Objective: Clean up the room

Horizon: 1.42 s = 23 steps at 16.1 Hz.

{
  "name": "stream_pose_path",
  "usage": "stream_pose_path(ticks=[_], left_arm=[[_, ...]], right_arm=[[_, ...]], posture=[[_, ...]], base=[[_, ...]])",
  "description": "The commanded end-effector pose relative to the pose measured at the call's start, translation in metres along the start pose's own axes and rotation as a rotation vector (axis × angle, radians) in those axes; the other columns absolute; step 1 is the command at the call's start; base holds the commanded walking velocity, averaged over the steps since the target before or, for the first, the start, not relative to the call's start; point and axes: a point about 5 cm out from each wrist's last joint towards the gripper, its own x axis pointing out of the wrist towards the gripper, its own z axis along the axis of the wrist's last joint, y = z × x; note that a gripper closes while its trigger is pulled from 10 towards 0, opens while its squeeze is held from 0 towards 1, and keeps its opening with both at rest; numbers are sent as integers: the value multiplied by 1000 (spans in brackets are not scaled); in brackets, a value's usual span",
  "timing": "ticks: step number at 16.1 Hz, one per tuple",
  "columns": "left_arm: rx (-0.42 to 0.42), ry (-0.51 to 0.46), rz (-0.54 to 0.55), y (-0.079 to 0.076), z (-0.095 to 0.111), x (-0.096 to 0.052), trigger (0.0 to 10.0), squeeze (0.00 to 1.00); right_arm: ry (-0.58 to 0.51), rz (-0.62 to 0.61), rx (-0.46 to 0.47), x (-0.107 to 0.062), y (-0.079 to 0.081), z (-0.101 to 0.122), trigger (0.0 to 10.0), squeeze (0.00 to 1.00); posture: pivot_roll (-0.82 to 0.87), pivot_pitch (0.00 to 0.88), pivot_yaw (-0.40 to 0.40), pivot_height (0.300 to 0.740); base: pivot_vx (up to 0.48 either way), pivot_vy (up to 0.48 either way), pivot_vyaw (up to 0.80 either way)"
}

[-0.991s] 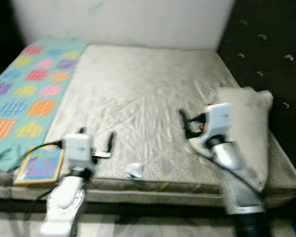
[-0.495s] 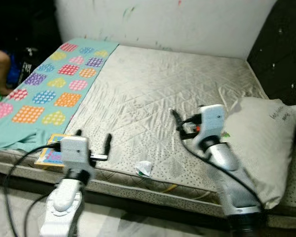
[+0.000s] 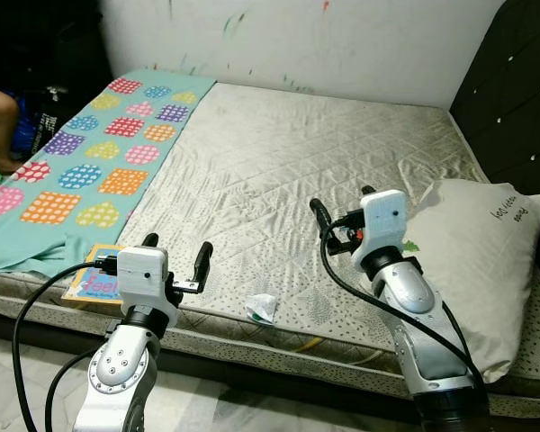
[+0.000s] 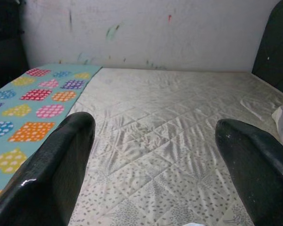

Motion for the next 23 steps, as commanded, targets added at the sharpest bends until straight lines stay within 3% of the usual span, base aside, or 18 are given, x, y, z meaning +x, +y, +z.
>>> stream_pose_path(ticks=[1, 11, 17, 21, 23], left_arm=[[-2, -9, -10, -1, 2, 1, 10000, 0], [-8, -15, -13, -2, 2, 1, 10000, 0], [-13, -11, -5, -1, 2, 2, 10000, 0], [23, 26, 100, 9, -4, 3, 10000, 0], [76, 18, 112, 18, -3, -2, 10000, 0]], right_arm=[[-7, 11, -13, -1, 1, 0, 10000, 0], [34, -59, 0, -6, -16, -10, 10000, 0], [24, -40, -33, -8, -12, -13, 10000, 0], [64, -20, 14, -13, -14, -20, 10000, 0], [69, 17, 4, -26, -19, -26, 10000, 0]], posture=[[44, 12, -84, 740], [37, 21, -83, 740], [38, 23, -80, 740], [51, 11, -91, 740], [72, 0, -77, 740]], base=[[0, 0, 0], [219, 0, 0], [246, 0, 0], [0, 0, 0], [0, 0, 0]])
